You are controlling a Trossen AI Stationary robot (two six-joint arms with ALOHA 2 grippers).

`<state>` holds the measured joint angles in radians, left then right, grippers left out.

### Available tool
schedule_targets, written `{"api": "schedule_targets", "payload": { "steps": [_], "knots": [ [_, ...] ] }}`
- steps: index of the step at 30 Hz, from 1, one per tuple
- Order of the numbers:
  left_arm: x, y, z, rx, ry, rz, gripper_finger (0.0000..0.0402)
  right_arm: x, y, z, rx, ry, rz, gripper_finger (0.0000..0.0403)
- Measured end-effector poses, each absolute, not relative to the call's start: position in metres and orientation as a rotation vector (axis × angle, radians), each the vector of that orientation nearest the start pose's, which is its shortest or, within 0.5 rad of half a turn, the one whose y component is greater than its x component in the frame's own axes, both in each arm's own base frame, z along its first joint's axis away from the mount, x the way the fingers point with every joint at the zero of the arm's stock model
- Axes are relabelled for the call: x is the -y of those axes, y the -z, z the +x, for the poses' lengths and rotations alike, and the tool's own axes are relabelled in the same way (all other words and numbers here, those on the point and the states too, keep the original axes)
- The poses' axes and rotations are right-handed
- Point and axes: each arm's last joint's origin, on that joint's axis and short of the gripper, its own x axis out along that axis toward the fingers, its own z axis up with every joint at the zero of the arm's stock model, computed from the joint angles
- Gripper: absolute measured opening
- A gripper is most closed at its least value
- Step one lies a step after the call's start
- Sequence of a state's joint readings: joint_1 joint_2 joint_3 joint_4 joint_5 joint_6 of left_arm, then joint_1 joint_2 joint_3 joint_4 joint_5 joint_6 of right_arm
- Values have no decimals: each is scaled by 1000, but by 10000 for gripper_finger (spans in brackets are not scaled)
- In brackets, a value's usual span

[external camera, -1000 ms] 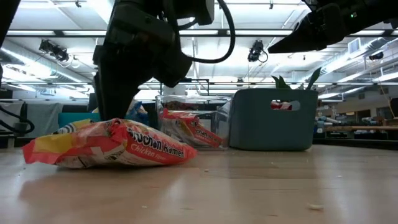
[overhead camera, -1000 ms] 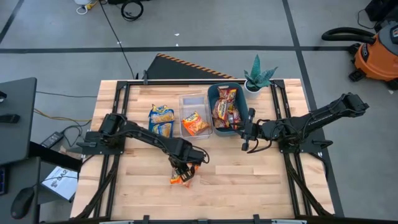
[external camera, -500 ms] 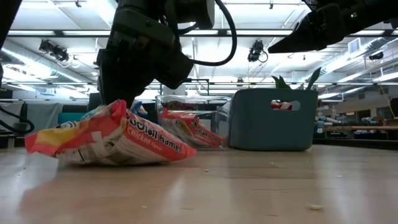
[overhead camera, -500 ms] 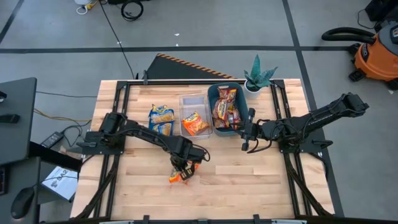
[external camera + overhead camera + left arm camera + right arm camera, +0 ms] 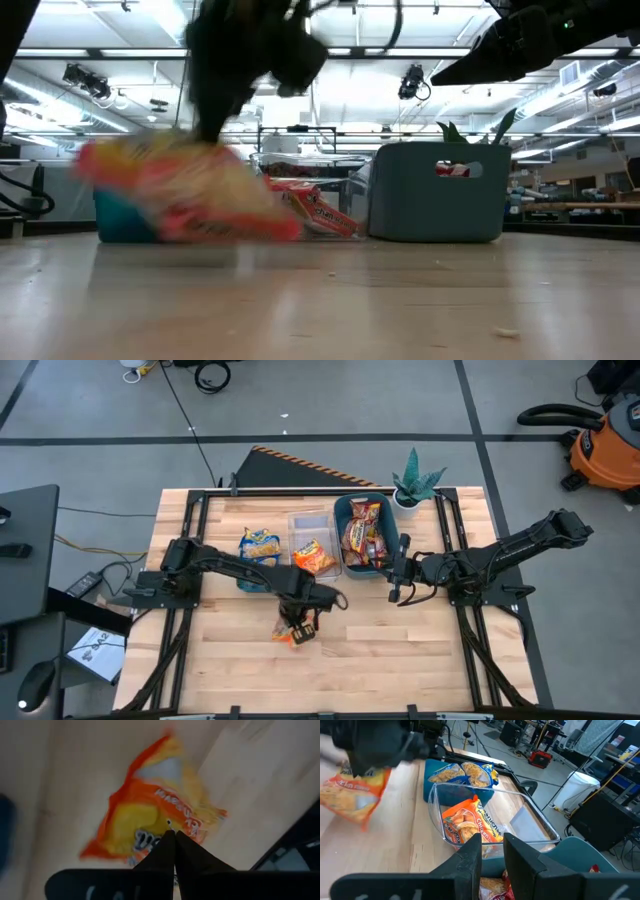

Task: Sort Maruchan noodles
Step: Put the orange noodle pack into the transparent bin

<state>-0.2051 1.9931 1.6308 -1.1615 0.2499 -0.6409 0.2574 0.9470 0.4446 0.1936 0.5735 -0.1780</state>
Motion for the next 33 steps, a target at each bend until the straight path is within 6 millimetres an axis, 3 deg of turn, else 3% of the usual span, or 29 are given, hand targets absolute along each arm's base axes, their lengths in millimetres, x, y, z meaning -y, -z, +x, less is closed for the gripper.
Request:
{"api": "schedule_targets", "payload": {
  "steps": [6,11,15,20,28,33],
  "knots": [
    [75,-280,383,-1471,-134,-397,5,-35,-224,195,-311,281,-299,87],
    [54,-329,386,-1320,-208,-275,5,-35,-224,195,-311,279,-298,87],
    [31,-348,389,-1193,-365,-124,5,-35,-224,195,-311,276,-298,87],
    [-14,-337,394,-1207,-428,-46,5,-35,-224,195,-310,272,-297,87],
    [-95,-279,397,-1231,-408,-157,5,-35,-224,195,-311,271,-297,87],
    [-126,-255,387,-1257,-461,-215,37,-35,-224,195,-312,271,-298,87]
  ]
}}
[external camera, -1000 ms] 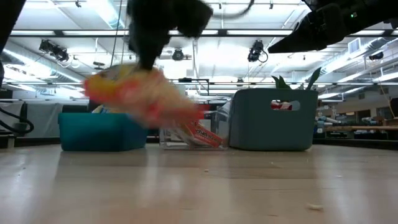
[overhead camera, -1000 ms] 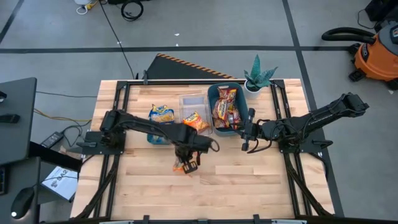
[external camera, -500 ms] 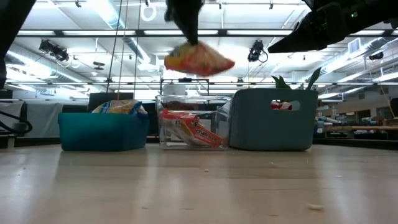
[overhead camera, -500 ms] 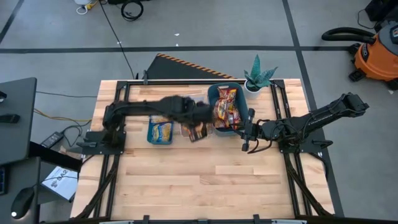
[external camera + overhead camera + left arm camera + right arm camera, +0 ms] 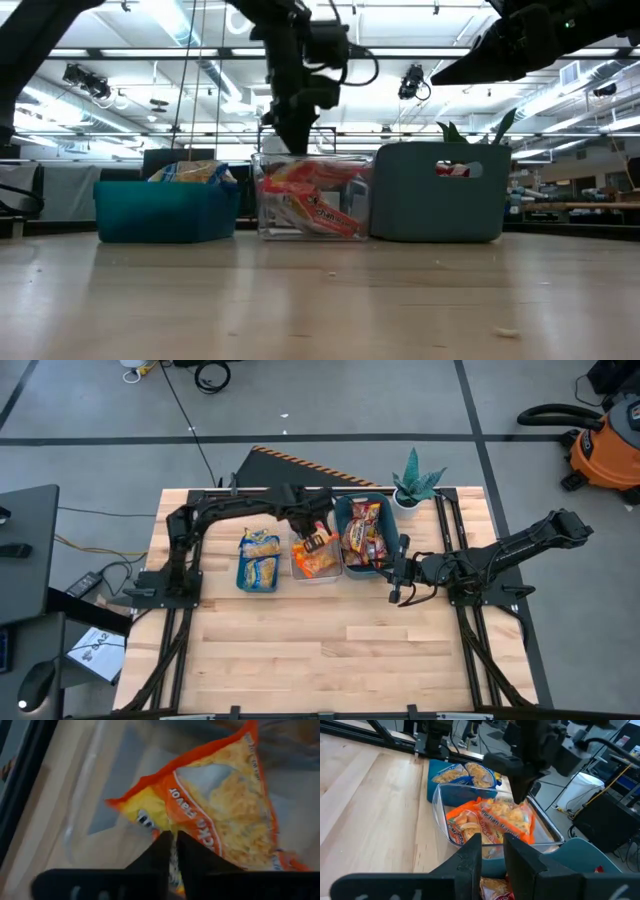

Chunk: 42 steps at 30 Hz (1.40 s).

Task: Sort Maruchan noodles
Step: Put the orange noodle pack into the transparent bin, then return to Home Position

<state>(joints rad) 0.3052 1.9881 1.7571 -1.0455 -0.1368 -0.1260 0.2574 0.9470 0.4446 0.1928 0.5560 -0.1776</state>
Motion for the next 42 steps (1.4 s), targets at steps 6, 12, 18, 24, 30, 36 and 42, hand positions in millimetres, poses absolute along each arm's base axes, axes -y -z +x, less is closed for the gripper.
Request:
{"api": "schedule_targets", "payload": {
  "steps": [6,12,18,24,30,36,42],
  "knots": [
    [-130,-262,386,-1257,-466,-216,123,-35,-224,195,-316,270,-301,87],
    [-108,-277,384,-1267,-442,-85,155,-35,-222,194,-336,269,-298,87],
    [-84,-271,371,-1290,-364,-52,139,-35,-216,191,-396,299,-284,87],
    [-72,-267,334,-1119,-377,-104,122,-39,-214,185,-422,349,-288,87],
    [-55,-268,287,-929,-390,-166,117,-41,-216,182,-411,352,-278,85],
    [-35,-252,250,-787,-359,-201,116,-40,-218,183,-390,333,-250,69],
    [-23,-240,222,-659,-308,-181,116,-39,-221,180,-376,299,-202,64]
  ]
}}
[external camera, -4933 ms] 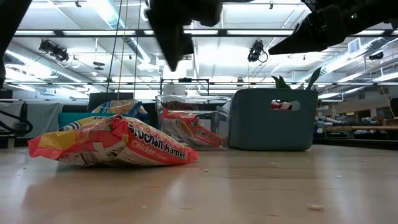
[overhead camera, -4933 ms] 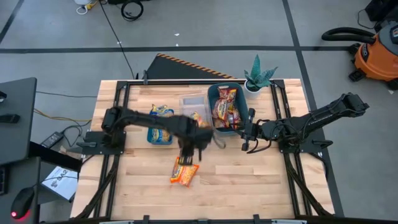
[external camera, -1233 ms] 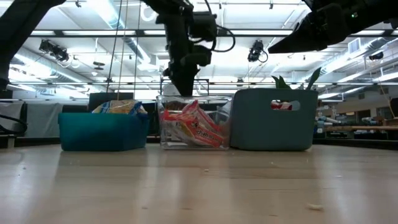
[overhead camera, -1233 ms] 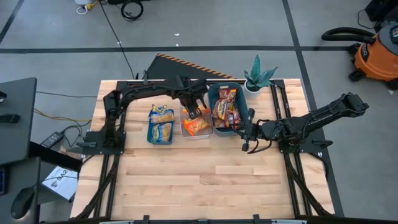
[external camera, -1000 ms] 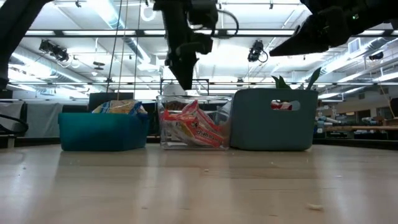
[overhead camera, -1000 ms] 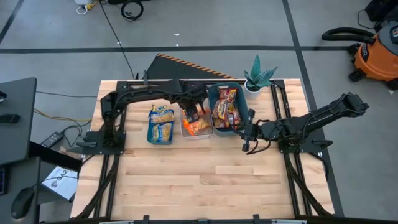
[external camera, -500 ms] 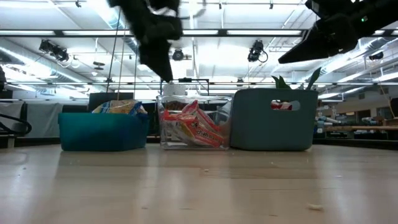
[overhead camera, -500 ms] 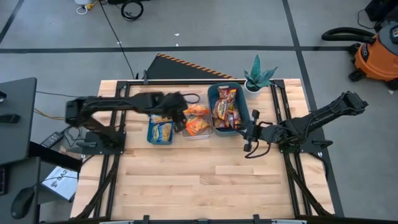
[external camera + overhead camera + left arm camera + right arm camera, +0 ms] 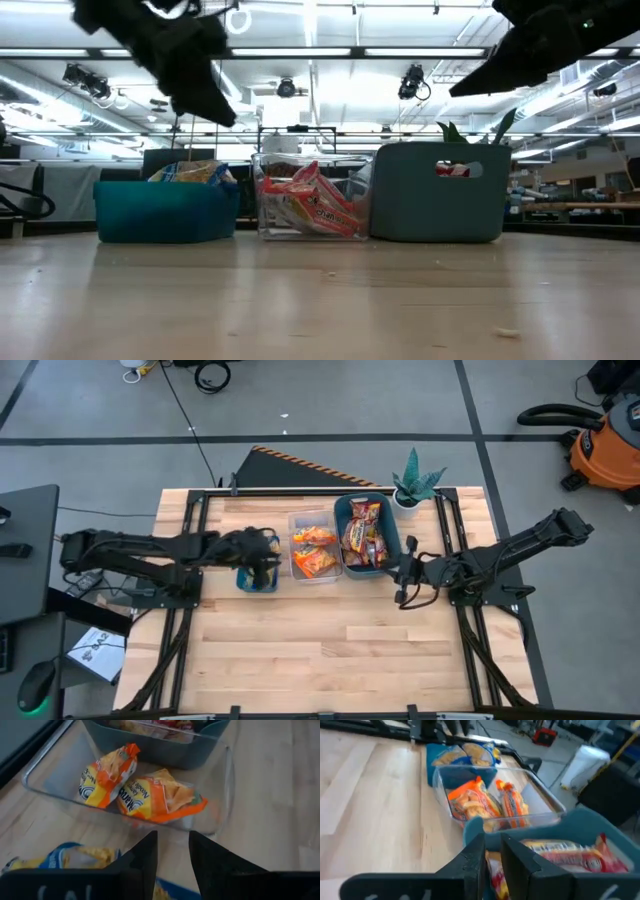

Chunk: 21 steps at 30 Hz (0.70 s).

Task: Sort Maruchan noodles
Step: Return to Home Position

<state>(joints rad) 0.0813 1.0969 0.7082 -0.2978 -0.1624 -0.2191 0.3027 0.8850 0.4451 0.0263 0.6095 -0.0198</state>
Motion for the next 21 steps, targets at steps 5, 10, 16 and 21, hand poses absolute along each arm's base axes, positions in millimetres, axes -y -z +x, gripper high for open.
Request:
{"api": "schedule_targets", "payload": {
  "steps": [5,10,16,21],
  "knots": [
    [-20,-235,197,-544,-286,-160,116,-34,-224,166,-393,320,-107,64],
    [-18,-226,174,-433,-286,-165,116,-30,-225,151,-302,316,-56,65],
    [-16,-211,154,-300,-281,-207,116,-22,-204,130,-133,313,-1,65],
    [-16,-205,141,-206,-322,-222,116,-16,-189,117,-54,324,37,65]
  ]
}}
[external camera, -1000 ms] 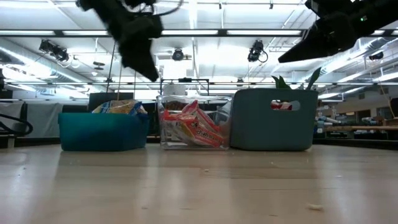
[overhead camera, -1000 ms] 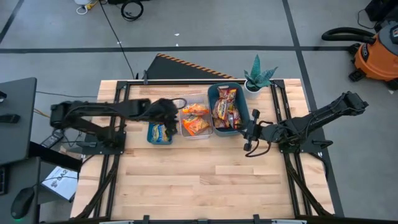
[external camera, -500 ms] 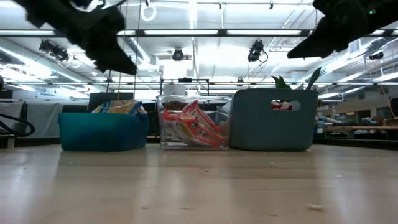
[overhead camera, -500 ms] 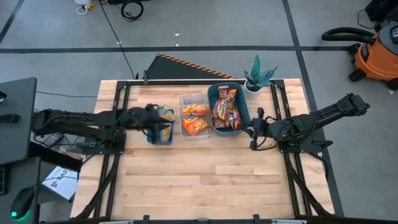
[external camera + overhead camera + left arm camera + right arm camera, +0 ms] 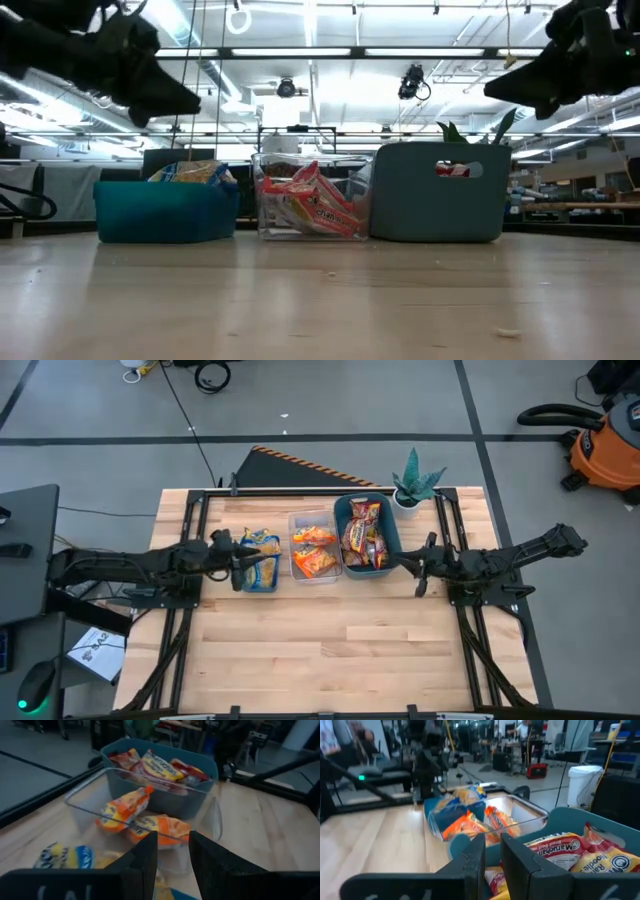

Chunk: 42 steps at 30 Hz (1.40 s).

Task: Sort Maruchan noodles
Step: Return to Home Position

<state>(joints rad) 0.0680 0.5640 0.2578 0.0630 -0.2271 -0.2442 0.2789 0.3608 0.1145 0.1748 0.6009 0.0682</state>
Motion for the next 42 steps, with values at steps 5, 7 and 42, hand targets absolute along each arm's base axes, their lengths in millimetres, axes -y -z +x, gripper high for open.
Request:
{"api": "schedule_targets", "payload": {
  "steps": [5,7,42],
  "knots": [
    [-17,-198,129,-151,-368,-219,116,-13,-180,107,-12,312,56,65],
    [-17,-195,126,-132,-375,-221,116,-12,-177,104,-15,310,48,65],
    [-16,-164,113,-12,-377,-161,116,4,-170,97,55,233,5,61]
  ]
}}
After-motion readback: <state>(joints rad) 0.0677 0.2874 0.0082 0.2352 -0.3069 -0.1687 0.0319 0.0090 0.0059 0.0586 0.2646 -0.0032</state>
